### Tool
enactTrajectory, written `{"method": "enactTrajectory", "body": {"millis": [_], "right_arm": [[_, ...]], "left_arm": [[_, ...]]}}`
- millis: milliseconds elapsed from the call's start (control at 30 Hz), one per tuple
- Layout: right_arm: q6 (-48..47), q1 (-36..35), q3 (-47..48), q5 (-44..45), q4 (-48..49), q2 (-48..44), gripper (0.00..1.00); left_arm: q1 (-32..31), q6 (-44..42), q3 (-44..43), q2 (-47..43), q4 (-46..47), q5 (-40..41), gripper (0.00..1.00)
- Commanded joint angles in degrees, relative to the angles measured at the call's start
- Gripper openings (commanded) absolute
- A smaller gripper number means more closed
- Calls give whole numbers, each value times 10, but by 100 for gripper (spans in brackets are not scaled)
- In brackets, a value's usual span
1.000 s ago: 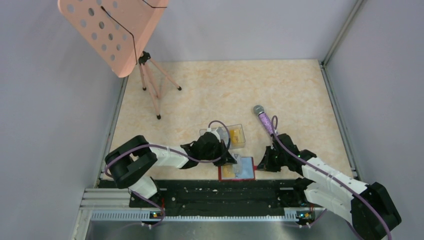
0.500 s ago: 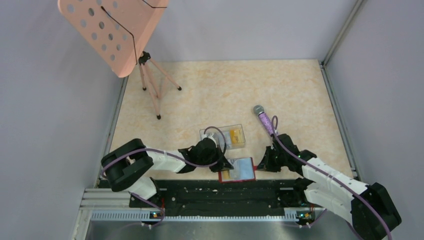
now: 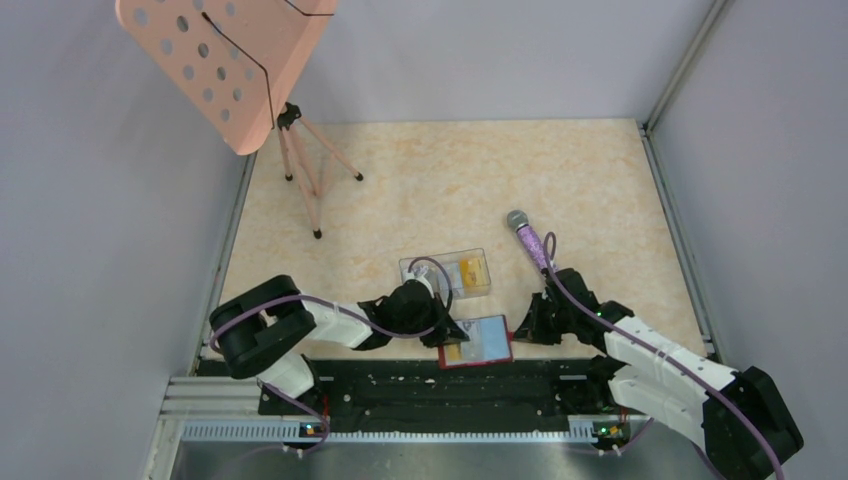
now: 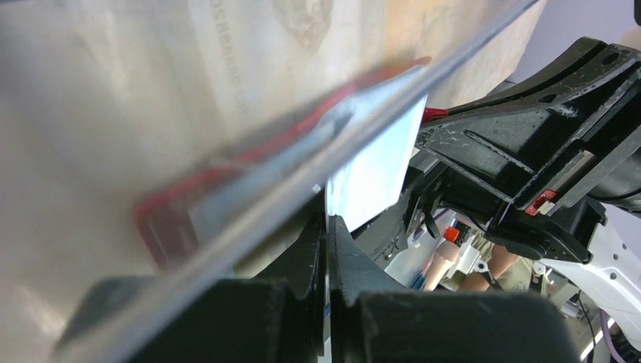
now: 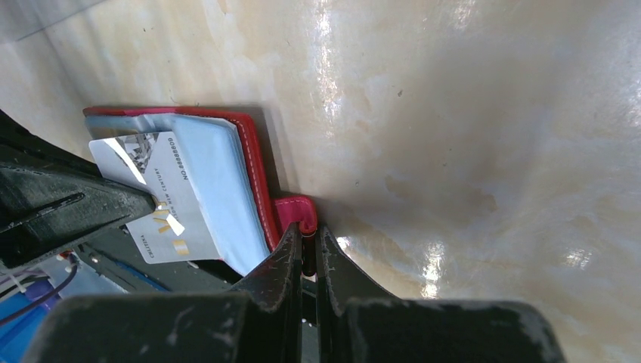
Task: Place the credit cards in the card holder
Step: Insert the credit card into the card holder.
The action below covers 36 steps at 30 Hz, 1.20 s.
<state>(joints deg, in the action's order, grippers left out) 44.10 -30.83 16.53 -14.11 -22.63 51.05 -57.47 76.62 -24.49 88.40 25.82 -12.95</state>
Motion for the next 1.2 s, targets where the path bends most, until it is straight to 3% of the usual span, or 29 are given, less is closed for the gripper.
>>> {"method": "enactTrajectory", "body": {"millis": [0,133,400,533,667,767,933,1067,1167], "right_arm": [[-3,3,-13,12,-5,0,0],[-1,3,-15,9,0,1,0],[-7,3,0,8,-20,-8,0],[-18,3,30,23,-66,-41,27],[-20,3,53,22,-84,-80,40],[-32,3,69,21,-92,-84,43],[-43,3,67,-17,-60,-77,36],[-37,2,58,-55,-16,-85,4],[-22,1,38,-82,23,-89,0]], "left_arm": [[-7,-1,7,33,44,-14,0],[-8,-1,8,34,53,-9,0],[-9,-14,4,-13,-14,36,0],[-9,-42,-22,-28,-85,45,0],[-10,-63,-50,-26,-143,51,0],[-13,-70,-63,-17,-162,51,0],[-17,-66,-67,8,-143,36,0],[-19,-57,-62,16,-126,34,0],[-19,-56,-60,14,-127,38,0]]}}
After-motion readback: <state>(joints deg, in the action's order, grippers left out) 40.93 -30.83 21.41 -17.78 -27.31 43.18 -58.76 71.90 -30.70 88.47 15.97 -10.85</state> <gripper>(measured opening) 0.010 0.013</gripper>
